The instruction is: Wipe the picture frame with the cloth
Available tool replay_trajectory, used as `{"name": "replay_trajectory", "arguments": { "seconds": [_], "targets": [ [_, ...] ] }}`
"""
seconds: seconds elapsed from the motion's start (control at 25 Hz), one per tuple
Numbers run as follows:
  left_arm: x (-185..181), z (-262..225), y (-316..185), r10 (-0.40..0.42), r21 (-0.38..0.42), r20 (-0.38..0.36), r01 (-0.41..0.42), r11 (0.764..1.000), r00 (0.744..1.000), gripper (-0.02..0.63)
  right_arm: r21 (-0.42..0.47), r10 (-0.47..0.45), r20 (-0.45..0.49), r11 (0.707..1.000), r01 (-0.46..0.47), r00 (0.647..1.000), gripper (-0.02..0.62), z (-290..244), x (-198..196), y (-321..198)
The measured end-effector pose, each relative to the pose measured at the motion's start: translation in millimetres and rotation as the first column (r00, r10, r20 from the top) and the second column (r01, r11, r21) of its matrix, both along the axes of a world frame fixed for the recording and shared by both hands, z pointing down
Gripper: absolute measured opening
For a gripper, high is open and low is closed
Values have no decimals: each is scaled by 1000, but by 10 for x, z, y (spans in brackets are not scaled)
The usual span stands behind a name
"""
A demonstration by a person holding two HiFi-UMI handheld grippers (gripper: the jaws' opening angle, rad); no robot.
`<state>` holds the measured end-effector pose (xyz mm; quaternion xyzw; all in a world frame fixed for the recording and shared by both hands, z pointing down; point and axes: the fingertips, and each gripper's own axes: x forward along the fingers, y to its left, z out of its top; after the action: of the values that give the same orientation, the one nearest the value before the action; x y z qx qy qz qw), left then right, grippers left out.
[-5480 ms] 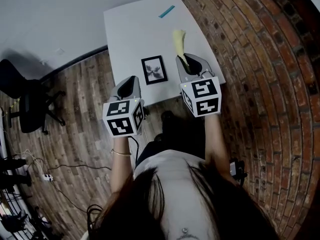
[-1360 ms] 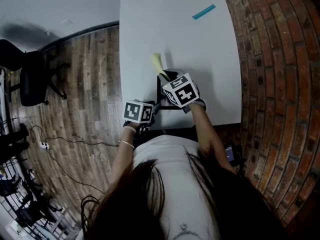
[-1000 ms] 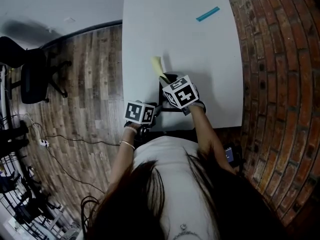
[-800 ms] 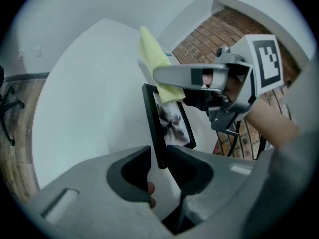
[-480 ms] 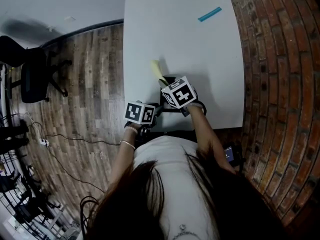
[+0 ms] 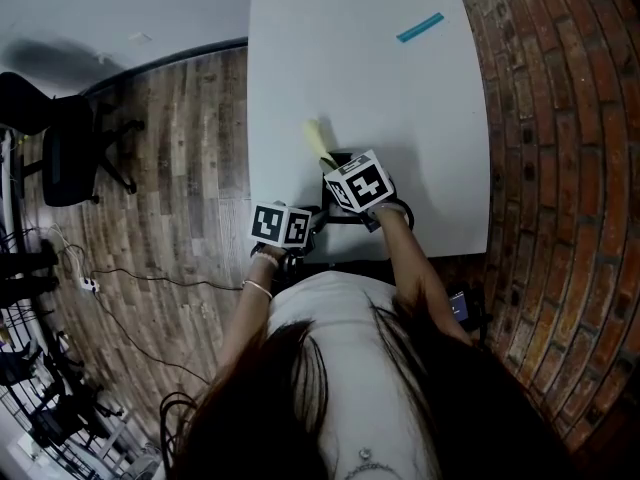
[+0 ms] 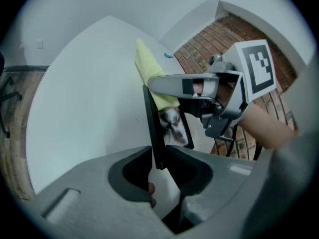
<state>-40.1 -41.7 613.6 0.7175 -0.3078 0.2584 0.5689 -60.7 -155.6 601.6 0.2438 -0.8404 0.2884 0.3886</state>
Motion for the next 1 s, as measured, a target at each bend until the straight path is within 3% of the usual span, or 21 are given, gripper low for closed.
{"name": "replay_trajectory", "arguments": {
  "seconds": [1.0],
  "targets": [
    [-9, -3, 2, -4, -6, 5, 4, 1000, 1000, 91, 4, 61, -7, 998, -61, 998, 35, -2, 169, -51]
  ]
}}
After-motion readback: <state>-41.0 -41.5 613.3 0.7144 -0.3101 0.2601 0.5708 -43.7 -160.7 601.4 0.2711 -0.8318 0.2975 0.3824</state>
